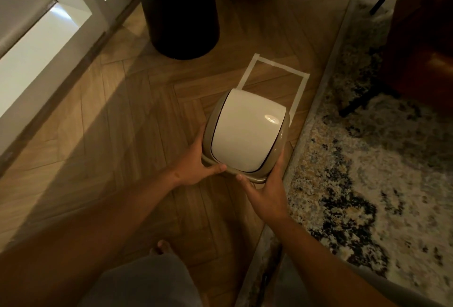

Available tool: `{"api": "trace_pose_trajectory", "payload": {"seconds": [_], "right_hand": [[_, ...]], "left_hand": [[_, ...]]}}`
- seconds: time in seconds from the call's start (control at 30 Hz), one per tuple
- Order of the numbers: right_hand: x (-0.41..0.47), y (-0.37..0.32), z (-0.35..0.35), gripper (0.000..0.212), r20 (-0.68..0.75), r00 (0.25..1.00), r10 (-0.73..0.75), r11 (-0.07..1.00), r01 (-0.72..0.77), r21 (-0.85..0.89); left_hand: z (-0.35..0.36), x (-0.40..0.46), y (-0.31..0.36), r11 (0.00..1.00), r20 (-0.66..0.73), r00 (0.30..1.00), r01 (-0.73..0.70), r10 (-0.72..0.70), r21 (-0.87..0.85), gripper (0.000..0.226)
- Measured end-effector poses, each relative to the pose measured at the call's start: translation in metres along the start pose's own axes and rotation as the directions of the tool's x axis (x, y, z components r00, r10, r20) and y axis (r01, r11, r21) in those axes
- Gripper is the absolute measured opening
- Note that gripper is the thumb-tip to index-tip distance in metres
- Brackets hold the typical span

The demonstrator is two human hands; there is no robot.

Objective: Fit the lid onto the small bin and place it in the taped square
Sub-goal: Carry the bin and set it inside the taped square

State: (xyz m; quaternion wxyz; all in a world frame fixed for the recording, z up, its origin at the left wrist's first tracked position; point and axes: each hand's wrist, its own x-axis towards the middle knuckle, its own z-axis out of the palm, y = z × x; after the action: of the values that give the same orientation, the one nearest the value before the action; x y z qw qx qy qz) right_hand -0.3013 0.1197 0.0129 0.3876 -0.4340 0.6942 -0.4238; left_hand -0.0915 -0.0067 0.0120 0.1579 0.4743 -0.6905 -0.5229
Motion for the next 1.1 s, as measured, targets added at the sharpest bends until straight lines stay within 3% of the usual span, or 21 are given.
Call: {"api": "trace_pose_trajectory", "payload": {"seconds": [0.17, 0.97, 1.1], "right_hand": [[0.027, 0.004, -0.006, 0.121, -0.064, 0.996, -0.063, 0.998, 0.064, 0.016], [0.182, 0.018, -0.072, 0.121, -0.052, 0.978, -0.203, 0.979, 0.202, -0.015], [0.207, 0.017, -0.08, 0.117, -0.053, 0.974, -0.22, 0.975, 0.22, -0.004]], "left_hand": [[0.003, 0.029, 0.006, 0.999, -0.027, 0.999, -0.018, 0.017, -0.03, 0.12], [0.027, 0.185, 0.04, 0.987, -0.128, 0.982, -0.148, 0.14, -0.059, 0.108], [0.023, 0.212, 0.05, 0.985, -0.122, 0.981, -0.158, 0.149, -0.064, 0.115]]}}
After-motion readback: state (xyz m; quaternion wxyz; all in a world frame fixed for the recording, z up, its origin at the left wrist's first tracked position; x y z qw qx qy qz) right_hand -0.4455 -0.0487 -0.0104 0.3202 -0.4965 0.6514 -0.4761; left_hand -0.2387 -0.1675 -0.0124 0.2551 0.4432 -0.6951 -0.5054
